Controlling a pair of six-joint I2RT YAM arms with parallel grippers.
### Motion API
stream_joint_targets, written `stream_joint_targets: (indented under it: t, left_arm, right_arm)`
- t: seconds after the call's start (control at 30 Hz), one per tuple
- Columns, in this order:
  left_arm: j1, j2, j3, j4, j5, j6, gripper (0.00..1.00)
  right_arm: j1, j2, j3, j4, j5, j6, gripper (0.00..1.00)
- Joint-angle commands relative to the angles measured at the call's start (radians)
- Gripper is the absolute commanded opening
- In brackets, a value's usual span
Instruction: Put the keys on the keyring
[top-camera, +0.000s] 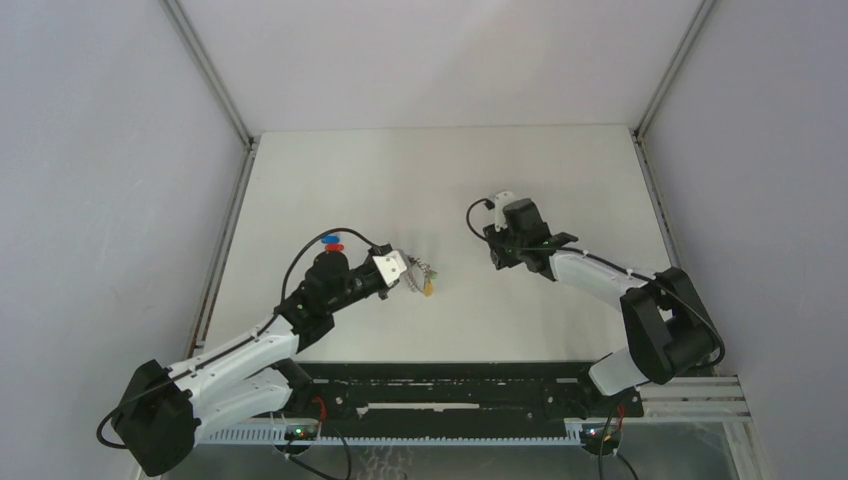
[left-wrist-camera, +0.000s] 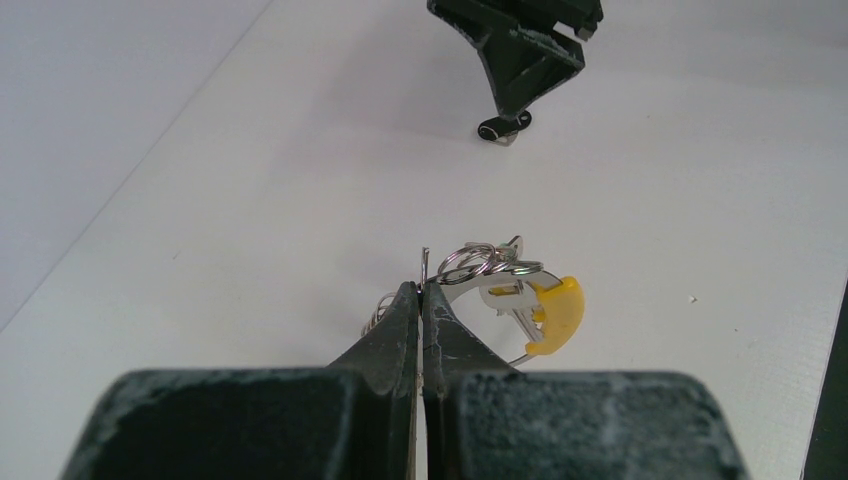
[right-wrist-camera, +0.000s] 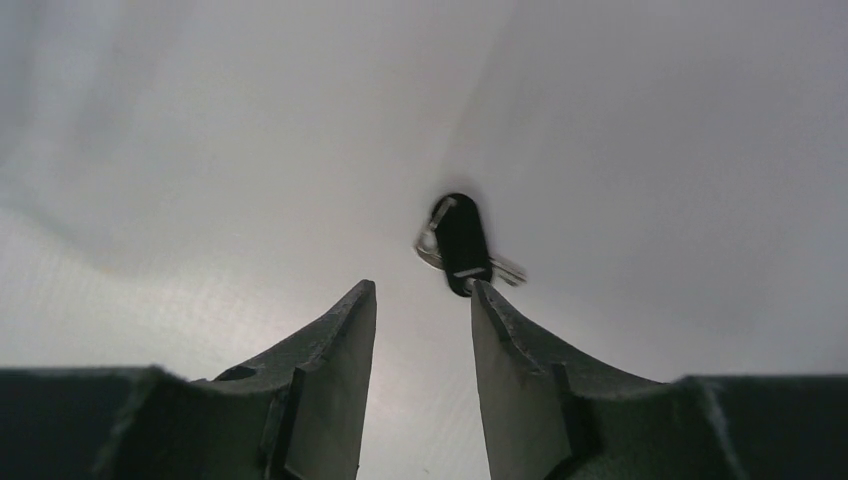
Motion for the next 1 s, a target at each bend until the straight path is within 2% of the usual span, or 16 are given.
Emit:
stream_joint_targets:
  t: [0.0,0.27,0.57,0.8,0.97]
  left_arm:
    - [-0.002,-0.016,0.009,0.069,-0.004,-0.016,0.00]
    - [-0.002,-0.029,0.003,0.075,-0.010,-0.019,0.00]
    - [-0.002,-0.029,0.002,0.078,-0.013,-0.023,0.00]
    - [-0.002,-0.026,0.001,0.079,-0.014,-0.021,0.00]
    - [-0.002,-0.023,0.002,0.079,-0.012,-0.023,0.00]
  right_arm:
    - [0.042,-0.022,0.001,0.152,0.084,0.153,0.39]
    - [0.145,0.009,-0.092,0.297,0.346,0.258,0.38]
    - [0.182,0.111,-0.100,0.360,0.392,0.257,0.32]
    - [0.190,0.149,-0.092,0.387,0.428,0.256,0.20]
    - [0.189,0.168,-0.072,0.376,0.433,0.251,0.18]
